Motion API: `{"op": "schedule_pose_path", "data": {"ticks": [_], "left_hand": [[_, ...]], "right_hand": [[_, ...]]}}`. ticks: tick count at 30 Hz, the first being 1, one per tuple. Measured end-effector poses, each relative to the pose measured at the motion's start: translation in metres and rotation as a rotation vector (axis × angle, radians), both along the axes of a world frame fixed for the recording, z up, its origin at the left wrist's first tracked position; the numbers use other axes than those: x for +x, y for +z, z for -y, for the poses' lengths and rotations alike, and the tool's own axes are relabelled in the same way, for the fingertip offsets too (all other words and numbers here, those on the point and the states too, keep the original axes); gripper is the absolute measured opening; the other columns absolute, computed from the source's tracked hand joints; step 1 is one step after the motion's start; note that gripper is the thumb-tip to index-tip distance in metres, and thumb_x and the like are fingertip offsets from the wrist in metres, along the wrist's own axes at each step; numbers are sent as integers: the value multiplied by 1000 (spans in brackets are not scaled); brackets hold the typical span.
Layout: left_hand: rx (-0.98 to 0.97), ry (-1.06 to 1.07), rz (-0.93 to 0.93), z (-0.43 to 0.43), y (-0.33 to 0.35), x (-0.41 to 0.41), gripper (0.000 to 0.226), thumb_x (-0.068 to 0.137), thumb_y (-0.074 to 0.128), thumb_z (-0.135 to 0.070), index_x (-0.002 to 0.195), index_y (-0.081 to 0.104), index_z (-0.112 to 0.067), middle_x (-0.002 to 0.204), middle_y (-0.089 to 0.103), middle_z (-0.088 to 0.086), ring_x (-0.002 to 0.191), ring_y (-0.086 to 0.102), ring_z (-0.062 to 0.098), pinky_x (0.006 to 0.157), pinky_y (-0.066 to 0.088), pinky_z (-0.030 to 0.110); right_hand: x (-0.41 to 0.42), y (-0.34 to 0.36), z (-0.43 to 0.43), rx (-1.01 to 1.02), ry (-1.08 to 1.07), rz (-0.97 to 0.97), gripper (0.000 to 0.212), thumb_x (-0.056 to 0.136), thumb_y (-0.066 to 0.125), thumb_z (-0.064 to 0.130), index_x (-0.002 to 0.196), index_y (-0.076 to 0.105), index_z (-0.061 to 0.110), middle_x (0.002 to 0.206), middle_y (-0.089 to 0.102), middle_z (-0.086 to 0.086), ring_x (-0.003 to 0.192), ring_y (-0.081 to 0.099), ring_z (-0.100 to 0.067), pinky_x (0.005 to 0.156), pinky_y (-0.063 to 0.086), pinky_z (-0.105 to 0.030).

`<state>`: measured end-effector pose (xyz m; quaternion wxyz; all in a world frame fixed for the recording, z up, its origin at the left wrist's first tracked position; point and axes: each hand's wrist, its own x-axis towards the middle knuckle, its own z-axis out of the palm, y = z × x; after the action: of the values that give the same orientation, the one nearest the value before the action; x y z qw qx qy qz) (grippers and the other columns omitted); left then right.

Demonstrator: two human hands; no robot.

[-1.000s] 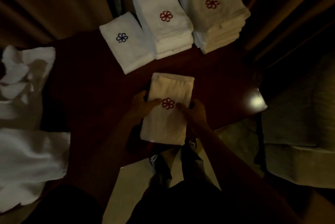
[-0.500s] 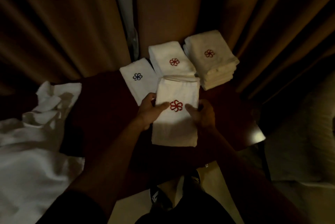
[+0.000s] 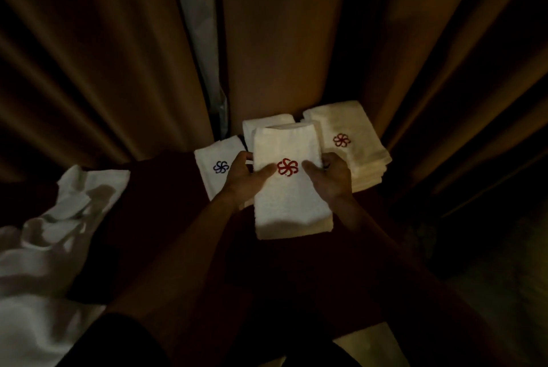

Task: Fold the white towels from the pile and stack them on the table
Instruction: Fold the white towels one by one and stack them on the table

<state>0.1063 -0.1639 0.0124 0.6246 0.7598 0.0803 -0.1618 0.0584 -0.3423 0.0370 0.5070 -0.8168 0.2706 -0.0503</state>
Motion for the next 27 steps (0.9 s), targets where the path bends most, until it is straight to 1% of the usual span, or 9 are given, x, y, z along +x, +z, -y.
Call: {"op": "schedule_pose_path", "data": {"ticks": [2,6,10,13,16,18,21,24,27], "left_hand": [[28,29,0,10,-1,19,46,81,81,-36,113,50,-24,103,64,-5,94,65,11,70,57,28],[46,111,15,28,-4,53,44,81,81,-36,111,49,-26,101,61,-10,96,63,10,78,58,33],[42,202,25,39,-12,76,42,79,83,-36,107,51,-31,100,62,-12,97,63,11,87,58,38],[53,262,21,42,-18,90,43,76,84,-41,103,52,-34,102,64,-9,99,64,15,89,58,42],[72,309,42,44,-24,95,54,75,84,-44,116,55,-25,109,66,-4,100,65,15,84,58,36],[101,339,45,47,-27,95,58,75,83,-45,121,55,-23,107,65,-5,97,64,11,80,56,31],[159,361,44,48,-33,93,57,76,82,-47,120,55,-22,105,65,-5,94,63,9,81,56,32],[203,358,41,49,-36,89,55,78,80,-47,120,54,-22,106,63,-5,93,61,9,80,55,31],[228,369,99,51,-34,88,57,80,79,-48,124,56,-21,107,63,-8,96,62,9,82,54,29]], "right_hand": [[27,-3,12,-7,32,-15,35,86,73,34,112,65,12,102,68,-3,93,63,-19,74,47,-27],[75,-10,30,-12,83,-20,34,87,74,35,112,66,12,104,68,-3,95,64,-19,83,55,-35],[112,-15,41,-25,146,-43,39,88,73,37,117,65,12,113,69,-6,100,65,-22,89,56,-40],[132,-20,44,-49,189,-57,38,89,71,37,117,65,13,114,69,-5,102,64,-21,85,53,-33],[145,-24,46,-56,233,-81,38,91,69,36,121,63,12,111,66,0,97,60,-15,78,43,-26],[151,-29,47,-65,250,-99,41,91,68,38,123,63,13,117,67,-3,103,62,-19,80,45,-27],[153,-38,47,-69,281,-126,42,93,67,38,126,62,13,123,67,-7,110,63,-24,84,47,-29],[151,-44,46,-88,305,-136,41,95,64,37,127,61,11,125,66,-9,114,62,-26,85,43,-26],[150,-43,46,-89,298,-108,39,97,62,35,126,61,10,126,66,-9,115,62,-26,84,41,-23]]}}
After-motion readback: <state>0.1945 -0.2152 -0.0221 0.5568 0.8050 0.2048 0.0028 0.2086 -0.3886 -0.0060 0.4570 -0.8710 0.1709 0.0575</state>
